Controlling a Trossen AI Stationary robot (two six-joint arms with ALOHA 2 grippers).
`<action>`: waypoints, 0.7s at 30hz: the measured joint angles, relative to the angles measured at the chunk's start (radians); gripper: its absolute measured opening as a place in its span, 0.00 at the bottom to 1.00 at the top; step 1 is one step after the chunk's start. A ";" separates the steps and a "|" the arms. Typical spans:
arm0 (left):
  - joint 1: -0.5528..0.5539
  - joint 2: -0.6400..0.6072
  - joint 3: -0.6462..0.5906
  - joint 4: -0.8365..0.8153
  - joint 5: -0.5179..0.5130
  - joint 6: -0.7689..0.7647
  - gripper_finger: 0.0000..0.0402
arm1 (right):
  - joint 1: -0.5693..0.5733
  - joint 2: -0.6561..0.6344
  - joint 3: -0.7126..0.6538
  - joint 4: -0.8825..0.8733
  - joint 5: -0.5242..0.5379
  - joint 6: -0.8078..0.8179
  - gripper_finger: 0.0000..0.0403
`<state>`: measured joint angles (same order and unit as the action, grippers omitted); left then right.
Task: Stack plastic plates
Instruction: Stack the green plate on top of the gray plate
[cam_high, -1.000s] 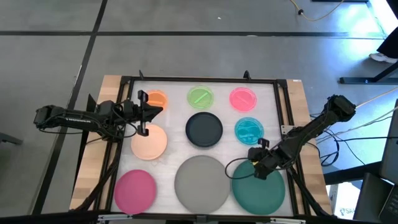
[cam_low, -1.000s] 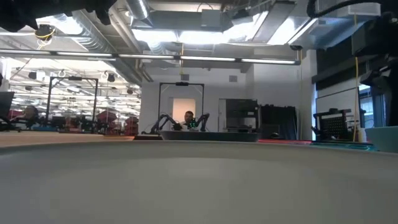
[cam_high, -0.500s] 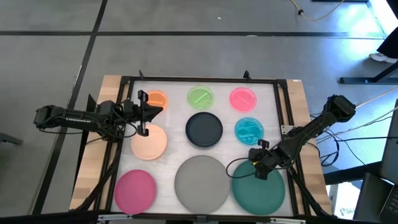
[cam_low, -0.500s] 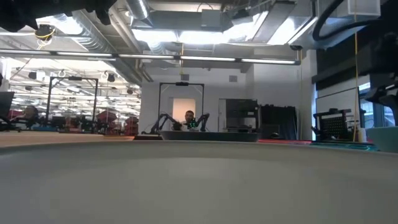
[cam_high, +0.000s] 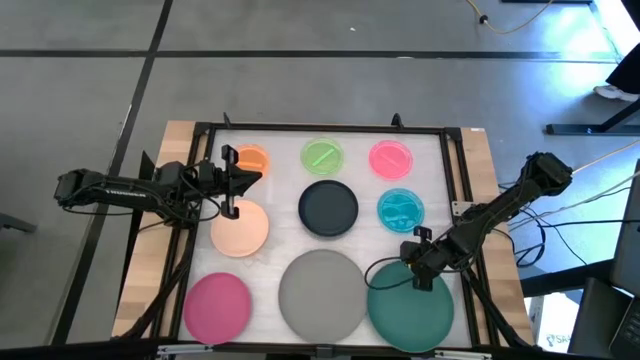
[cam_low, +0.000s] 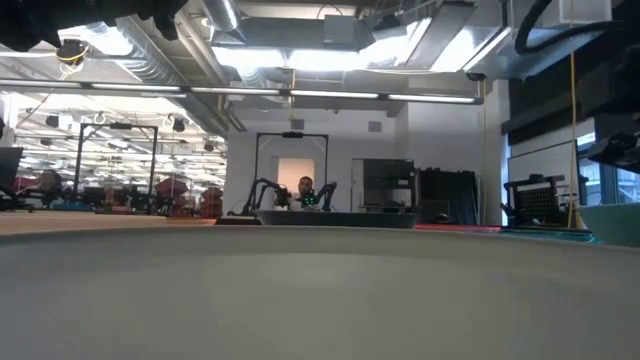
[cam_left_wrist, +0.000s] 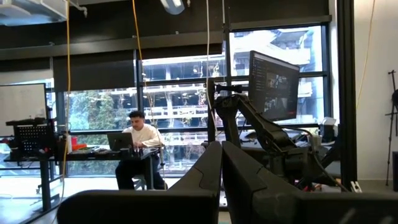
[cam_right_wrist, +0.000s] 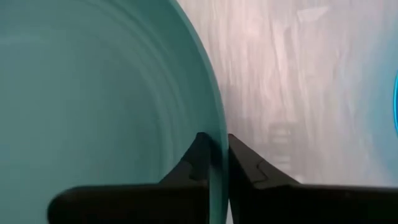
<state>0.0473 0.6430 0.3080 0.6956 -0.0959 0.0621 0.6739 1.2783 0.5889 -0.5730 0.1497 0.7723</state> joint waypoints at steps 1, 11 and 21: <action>0.000 0.000 0.000 0.000 0.000 0.000 0.02 | 0.000 -0.003 0.003 -0.004 -0.010 -0.006 0.02; 0.000 0.000 0.000 0.000 0.000 0.000 0.02 | 0.000 -0.082 0.052 -0.008 0.007 0.018 0.00; 0.000 0.000 0.000 0.000 0.000 -0.001 0.02 | -0.076 -0.097 0.099 0.011 0.001 0.043 0.00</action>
<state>0.0474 0.6430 0.3080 0.6958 -0.0959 0.0612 0.5981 1.1809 0.6884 -0.5615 0.1506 0.8154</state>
